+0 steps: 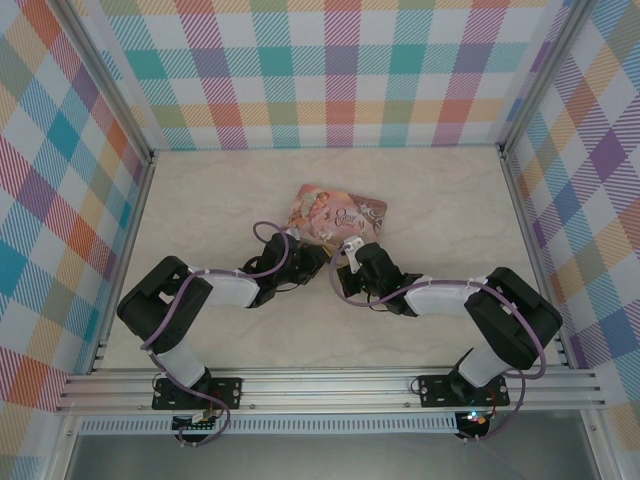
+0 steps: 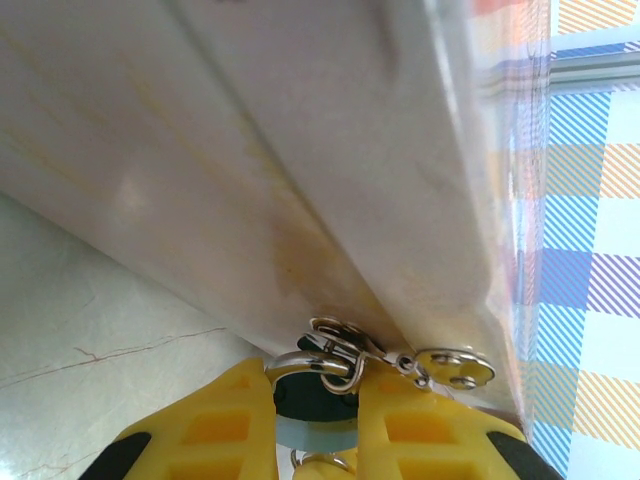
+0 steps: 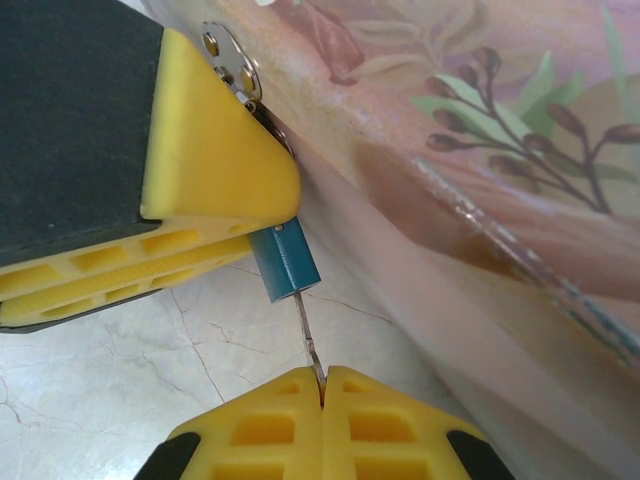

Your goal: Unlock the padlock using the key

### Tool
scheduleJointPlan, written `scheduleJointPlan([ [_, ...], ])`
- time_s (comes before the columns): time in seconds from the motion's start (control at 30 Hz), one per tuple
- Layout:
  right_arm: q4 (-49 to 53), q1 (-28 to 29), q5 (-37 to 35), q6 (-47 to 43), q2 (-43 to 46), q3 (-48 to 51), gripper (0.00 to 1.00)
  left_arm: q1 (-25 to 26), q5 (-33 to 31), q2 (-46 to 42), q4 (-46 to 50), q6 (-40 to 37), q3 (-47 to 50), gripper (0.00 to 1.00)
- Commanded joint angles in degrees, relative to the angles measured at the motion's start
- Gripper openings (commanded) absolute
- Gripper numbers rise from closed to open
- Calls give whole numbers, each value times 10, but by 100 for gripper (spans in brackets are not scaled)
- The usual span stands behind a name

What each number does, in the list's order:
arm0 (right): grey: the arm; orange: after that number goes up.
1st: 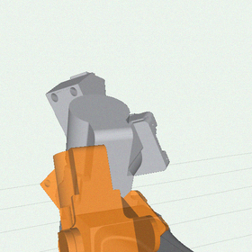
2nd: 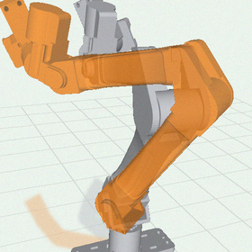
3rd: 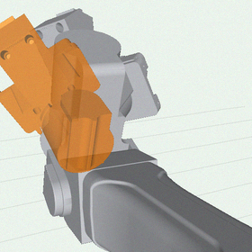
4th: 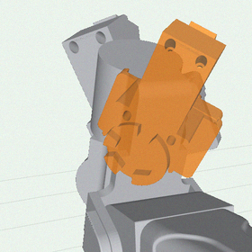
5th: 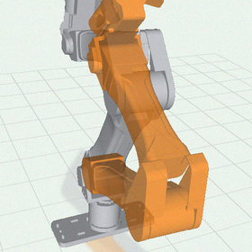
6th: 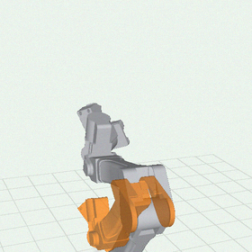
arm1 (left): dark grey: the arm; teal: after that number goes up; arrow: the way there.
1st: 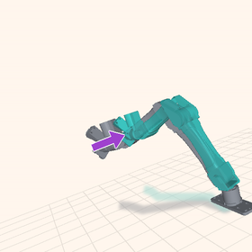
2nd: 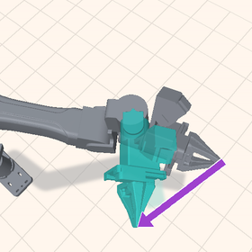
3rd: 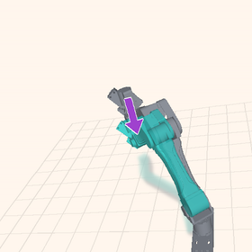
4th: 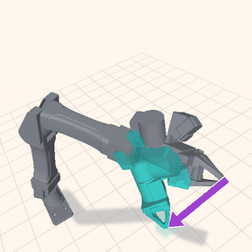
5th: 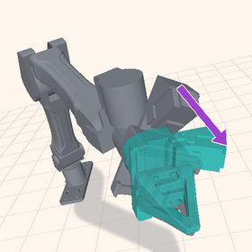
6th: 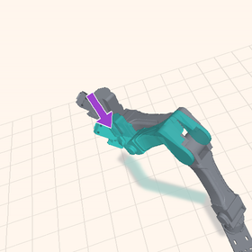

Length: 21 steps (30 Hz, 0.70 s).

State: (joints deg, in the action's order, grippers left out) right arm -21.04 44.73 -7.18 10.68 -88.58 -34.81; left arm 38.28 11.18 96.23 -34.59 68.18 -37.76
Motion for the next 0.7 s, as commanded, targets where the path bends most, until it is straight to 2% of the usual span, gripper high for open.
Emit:
scheduleJointPlan([
  [0.0,-87,-4,-15,-29,2,-8,5,15,38,-24,-7,17,1,6],
  [0.37,-117,-8,-27,-83,-7,-4,5,15,52,-32,2,29,-8,5],
  [0.67,-170,-26,29,-89,-7,10,5,15,55,-39,12,29,-9,4],
])
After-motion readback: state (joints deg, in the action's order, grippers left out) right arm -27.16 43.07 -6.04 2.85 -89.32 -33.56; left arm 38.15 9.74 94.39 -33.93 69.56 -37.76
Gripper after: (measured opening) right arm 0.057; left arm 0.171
